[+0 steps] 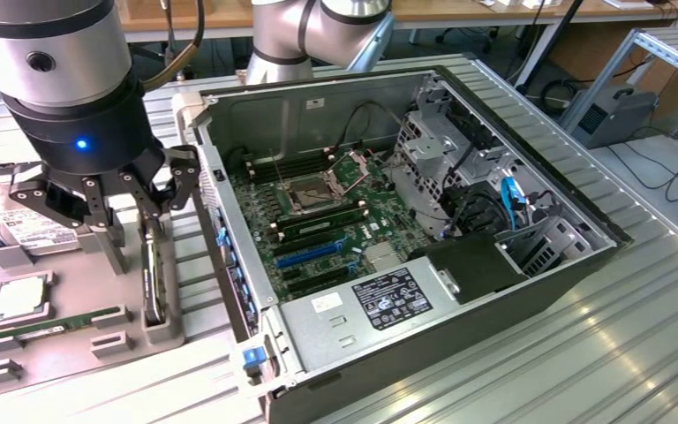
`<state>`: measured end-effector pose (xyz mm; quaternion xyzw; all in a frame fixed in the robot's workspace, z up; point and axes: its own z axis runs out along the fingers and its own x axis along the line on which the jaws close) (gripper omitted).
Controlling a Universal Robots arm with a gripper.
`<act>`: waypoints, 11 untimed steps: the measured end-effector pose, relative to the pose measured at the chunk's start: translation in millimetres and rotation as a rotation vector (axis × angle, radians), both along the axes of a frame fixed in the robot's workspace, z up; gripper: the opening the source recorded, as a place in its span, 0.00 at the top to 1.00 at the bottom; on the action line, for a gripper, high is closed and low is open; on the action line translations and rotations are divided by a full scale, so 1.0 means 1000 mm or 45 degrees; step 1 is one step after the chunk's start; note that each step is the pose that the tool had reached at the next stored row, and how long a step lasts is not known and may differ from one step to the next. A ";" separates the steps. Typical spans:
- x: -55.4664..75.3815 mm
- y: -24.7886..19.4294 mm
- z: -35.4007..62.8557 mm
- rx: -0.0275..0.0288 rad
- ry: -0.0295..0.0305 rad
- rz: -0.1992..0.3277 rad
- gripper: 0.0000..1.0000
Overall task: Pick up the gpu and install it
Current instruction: 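Pick up the gpu and move the gpu toward the slot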
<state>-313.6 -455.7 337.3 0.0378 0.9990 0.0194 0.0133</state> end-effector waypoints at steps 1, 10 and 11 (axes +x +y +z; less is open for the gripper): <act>0.000 0.0002 -0.0002 0.0000 0.0000 0.000 0.58; 0.000 0.0041 -0.0034 -0.0005 0.0002 0.000 0.58; 0.000 0.0045 -0.0037 -0.0006 0.0003 0.000 0.58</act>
